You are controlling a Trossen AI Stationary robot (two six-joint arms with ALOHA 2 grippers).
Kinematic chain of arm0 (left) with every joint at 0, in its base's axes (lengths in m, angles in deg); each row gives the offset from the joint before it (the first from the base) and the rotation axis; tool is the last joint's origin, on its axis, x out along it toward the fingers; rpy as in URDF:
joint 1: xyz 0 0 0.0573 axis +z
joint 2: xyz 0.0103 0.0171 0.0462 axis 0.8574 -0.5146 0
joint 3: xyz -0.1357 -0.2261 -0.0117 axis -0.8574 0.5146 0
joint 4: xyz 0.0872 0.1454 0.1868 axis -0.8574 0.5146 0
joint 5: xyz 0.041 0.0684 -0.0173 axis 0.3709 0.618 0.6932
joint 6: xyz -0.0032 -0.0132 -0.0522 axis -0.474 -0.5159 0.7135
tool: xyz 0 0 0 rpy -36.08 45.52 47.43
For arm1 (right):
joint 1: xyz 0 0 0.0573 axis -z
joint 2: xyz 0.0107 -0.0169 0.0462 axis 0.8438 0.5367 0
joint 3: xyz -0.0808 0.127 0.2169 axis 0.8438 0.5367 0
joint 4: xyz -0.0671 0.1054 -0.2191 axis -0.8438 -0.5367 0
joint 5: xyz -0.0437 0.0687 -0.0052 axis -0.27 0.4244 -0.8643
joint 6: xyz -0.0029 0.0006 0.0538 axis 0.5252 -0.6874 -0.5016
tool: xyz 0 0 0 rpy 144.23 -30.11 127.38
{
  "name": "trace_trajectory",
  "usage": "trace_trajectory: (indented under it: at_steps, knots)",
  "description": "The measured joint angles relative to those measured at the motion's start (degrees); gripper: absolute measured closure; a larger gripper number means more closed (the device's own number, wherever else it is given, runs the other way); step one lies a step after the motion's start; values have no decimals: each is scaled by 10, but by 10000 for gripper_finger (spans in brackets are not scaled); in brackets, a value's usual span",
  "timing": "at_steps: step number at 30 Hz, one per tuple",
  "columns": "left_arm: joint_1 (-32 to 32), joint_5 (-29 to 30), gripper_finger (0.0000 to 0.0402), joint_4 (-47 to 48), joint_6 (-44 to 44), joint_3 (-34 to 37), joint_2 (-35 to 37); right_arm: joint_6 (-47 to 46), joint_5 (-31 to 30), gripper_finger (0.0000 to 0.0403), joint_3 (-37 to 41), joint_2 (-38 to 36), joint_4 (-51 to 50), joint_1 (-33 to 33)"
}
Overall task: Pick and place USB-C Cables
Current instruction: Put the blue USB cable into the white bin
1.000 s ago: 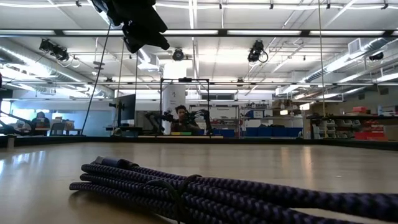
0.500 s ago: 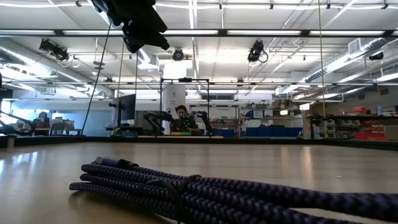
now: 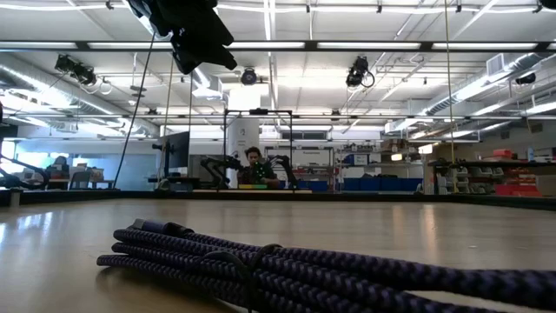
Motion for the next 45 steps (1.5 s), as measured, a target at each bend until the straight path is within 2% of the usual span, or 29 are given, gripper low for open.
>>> trace_trajectory:
  at_steps: [9,19,27,39,45]
  knots:
    - [0,0,230,0,0,0,0,6,-32,373,35,-1,38,1]
    - [0,0,230,0,1,0,0,6,-104,373,-21,0,-70,0]
    - [0,0,230,0,1,0,0,47,-75,373,-34,0,-33,-2]
    - [0,0,230,0,1,0,0,38,-54,371,16,0,34,-2]
    - [0,0,230,0,1,0,0,42,-59,370,28,0,35,-3]
